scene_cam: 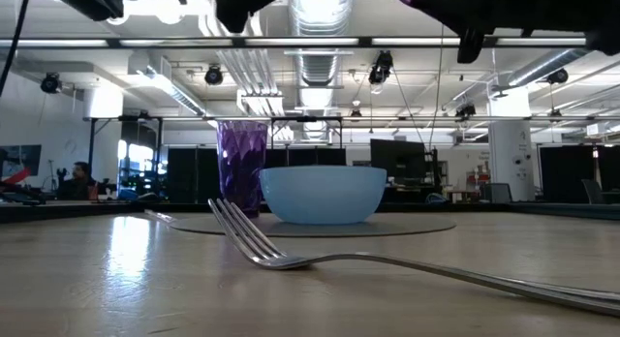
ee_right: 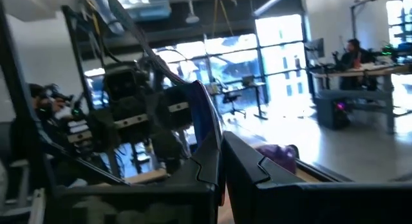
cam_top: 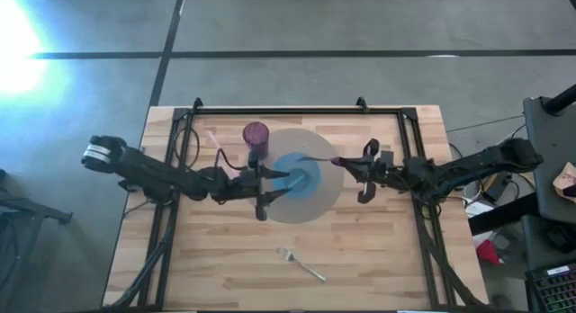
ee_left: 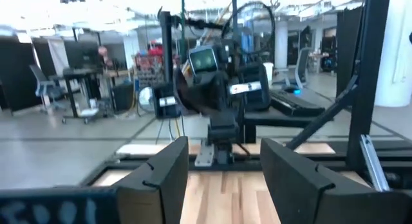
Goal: Pick & Place Utensil
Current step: Put the violet spoon into the blue bowl on the gray mat
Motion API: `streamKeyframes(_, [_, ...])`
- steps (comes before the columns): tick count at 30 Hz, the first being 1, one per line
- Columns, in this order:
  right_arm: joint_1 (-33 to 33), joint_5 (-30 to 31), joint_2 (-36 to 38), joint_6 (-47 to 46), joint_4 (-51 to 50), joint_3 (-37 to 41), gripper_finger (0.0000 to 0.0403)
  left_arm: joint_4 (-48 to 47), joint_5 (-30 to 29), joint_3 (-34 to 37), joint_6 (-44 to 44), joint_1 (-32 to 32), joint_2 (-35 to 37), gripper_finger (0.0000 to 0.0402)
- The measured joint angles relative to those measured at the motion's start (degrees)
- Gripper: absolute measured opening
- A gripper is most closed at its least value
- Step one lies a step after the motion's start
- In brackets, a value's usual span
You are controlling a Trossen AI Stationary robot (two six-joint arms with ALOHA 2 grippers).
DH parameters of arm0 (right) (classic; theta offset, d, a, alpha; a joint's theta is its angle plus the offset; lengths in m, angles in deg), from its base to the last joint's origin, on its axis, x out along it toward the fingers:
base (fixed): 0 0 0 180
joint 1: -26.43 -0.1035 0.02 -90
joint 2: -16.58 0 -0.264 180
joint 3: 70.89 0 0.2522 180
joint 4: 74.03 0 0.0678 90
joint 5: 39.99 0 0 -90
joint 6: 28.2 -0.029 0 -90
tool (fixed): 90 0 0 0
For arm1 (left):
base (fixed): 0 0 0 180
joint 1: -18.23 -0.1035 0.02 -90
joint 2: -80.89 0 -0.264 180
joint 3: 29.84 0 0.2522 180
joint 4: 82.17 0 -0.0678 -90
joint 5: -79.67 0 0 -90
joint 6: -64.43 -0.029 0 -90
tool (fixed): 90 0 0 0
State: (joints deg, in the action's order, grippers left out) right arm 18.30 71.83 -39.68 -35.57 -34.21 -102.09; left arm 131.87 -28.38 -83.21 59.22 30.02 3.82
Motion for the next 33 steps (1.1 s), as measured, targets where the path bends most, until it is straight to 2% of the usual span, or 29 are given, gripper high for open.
streamKeyframes(8, [-0.17,-1.44,-13.15,1.74,17.97,1.02,0.0008,15.21,0.05,0.02,-4.39,-0.31,-6.33,0.0188])
streamKeyframes(14, [-0.15,-2.68,-22.23,1.94,29.40,-0.44,0.0008,22.48,0.14,0.02,-5.38,-0.90,-8.99,0.0188])
streamKeyframes(23, [-0.17,-4.39,-33.16,2.61,29.57,-9.00,0.0008,22.68,0.16,-2.84,-7.17,-1.36,-11.70,0.0188])
streamKeyframes(29, [-0.17,-4.37,-33.81,3.02,29.72,-9.98,0.0008,23.14,0.16,-2.84,-7.21,-1.36,-10.84,0.0187])
streamKeyframes(33, [-0.17,-4.42,-33.88,2.14,29.72,-9.98,0.0008,24.49,0.16,-2.80,-7.45,-1.44,-10.68,0.0169])
